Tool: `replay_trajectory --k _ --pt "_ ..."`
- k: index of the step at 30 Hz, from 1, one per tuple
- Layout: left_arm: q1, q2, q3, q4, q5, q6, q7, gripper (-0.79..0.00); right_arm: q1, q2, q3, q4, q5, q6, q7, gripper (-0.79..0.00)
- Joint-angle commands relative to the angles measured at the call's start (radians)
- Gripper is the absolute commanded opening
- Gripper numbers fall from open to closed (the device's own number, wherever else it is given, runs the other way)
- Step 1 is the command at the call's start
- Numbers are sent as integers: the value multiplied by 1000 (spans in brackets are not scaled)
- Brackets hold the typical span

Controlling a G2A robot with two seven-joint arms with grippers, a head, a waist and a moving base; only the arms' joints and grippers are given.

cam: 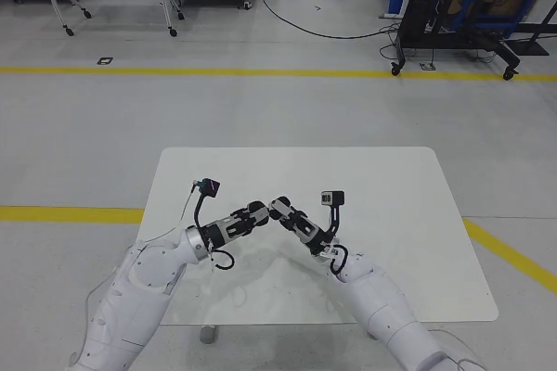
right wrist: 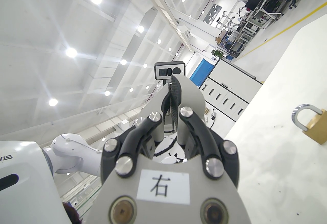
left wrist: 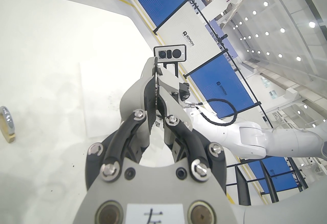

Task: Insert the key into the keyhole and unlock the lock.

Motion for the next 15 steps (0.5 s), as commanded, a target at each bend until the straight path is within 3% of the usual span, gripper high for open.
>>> replay_trajectory --k 1,5,15 --pt "3 1 -6 -5 10 -8 26 -785 -2 -2 3 1 3 0 7 0" --pt "10 1 -24 -14 24 -32 97 -785 -2 -2 3 1 3 0 7 0" --pt "10 1 -24 -14 24 -32 97 -785 -2 -2 3 1 3 0 7 0"
